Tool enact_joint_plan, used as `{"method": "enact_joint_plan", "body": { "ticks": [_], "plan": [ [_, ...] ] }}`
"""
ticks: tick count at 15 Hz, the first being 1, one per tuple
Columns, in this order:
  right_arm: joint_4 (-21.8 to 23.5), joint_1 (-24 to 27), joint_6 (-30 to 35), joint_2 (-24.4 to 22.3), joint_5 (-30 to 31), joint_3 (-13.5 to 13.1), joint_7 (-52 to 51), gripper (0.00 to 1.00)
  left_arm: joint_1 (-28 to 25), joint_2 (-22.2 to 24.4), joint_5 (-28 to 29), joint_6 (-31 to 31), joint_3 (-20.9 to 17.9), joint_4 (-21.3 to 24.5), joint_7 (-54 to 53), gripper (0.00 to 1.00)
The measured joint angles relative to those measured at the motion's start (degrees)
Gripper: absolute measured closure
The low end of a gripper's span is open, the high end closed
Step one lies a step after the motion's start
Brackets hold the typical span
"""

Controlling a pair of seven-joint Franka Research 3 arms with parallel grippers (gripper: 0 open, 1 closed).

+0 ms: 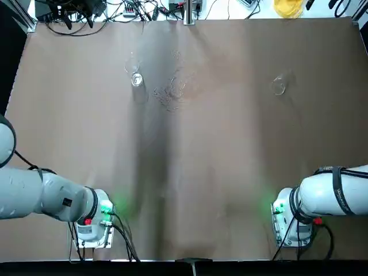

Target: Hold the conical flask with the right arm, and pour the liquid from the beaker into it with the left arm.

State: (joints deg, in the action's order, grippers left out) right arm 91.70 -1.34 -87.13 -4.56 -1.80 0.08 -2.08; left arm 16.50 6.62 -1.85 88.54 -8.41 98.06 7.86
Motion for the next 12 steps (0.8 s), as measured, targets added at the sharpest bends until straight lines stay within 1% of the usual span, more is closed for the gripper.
{"method": "enact_joint_plan", "body": {
  "ticks": [7,12],
  "plan": [
    [2.1,0.8,-0.8,0.0,0.0,-0.3,0.1,0.00,-0.1,-0.3,0.1,0.0,0.0,-0.2,0.0,0.01],
    [2.3,0.8,-1.1,0.0,0.0,-0.3,0.1,0.00,-0.1,-0.4,0.1,0.0,0.0,-0.2,0.2,0.01]
  ]
}}
